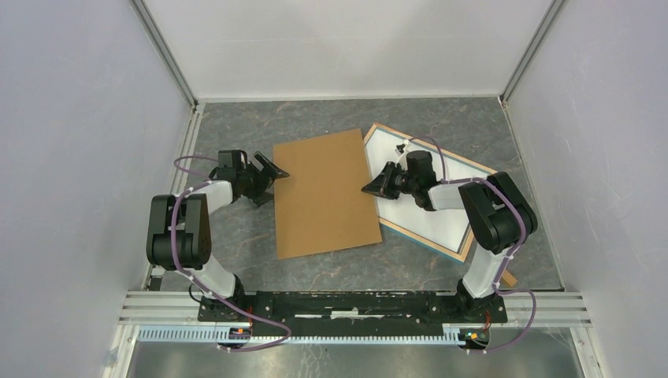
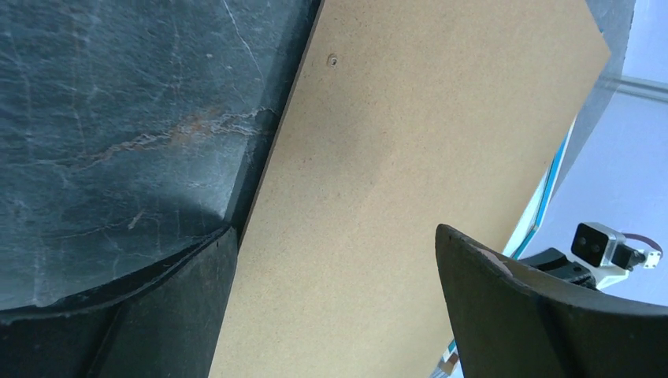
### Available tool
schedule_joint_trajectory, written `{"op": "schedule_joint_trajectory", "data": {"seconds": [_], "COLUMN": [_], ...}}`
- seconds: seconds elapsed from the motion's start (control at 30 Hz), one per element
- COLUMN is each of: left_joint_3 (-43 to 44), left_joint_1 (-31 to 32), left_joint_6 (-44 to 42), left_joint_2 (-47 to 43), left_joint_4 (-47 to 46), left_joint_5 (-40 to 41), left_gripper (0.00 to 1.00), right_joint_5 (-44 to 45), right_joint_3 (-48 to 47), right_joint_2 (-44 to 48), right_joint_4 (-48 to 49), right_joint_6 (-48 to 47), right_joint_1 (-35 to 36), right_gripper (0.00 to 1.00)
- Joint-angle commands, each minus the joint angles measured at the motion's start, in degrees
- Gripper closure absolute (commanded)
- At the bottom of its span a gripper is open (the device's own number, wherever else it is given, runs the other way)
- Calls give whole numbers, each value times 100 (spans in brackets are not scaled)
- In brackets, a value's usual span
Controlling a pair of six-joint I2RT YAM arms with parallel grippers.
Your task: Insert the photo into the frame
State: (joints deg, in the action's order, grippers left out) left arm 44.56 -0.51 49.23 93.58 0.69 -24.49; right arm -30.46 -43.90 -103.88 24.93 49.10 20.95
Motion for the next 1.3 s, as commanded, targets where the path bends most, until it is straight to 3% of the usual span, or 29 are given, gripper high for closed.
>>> {"op": "schedule_joint_trajectory", "data": {"seconds": [0.0,0.03,0.17,0.3,0.47,0.7,0.83,1.1,1.27], "left_joint_3": [-173,-160,537,1473,1921,2188,2298,2109,1990], "left_joint_1": [297,294,261,191,166,191,216,254,268], "left_joint_6": [177,162,-654,-1424,-1641,-1584,-1592,-1390,-1338], "left_joint_2": [-186,-288,-1035,-1942,-2921,-3177,-3120,-3032,-2904], "left_joint_4": [388,439,1901,3137,3355,3256,3243,2959,2823], "left_joint_5": [-409,-390,-15,1298,2391,2160,2027,1668,1606], "left_gripper": [0,0,0,0,0,0,0,0,0], "right_joint_5": [-528,-570,-376,-70,-217,448,831,1407,1813], "right_joint_3": [-413,-505,-1331,-2726,-4203,-6925,-7468,-6766,-6201], "right_joint_2": [242,323,822,1175,1350,1245,1564,2487,2648], "right_joint_4": [476,306,-1374,-3724,-5360,-7100,-7196,-6892,-6717], "right_joint_6": [189,84,-907,-2220,-3326,-4436,-5254,-7590,-8347], "right_joint_1": [207,207,195,198,205,212,214,213,211], "right_gripper": [94,100,100,100,100,100,100,100,100]}}
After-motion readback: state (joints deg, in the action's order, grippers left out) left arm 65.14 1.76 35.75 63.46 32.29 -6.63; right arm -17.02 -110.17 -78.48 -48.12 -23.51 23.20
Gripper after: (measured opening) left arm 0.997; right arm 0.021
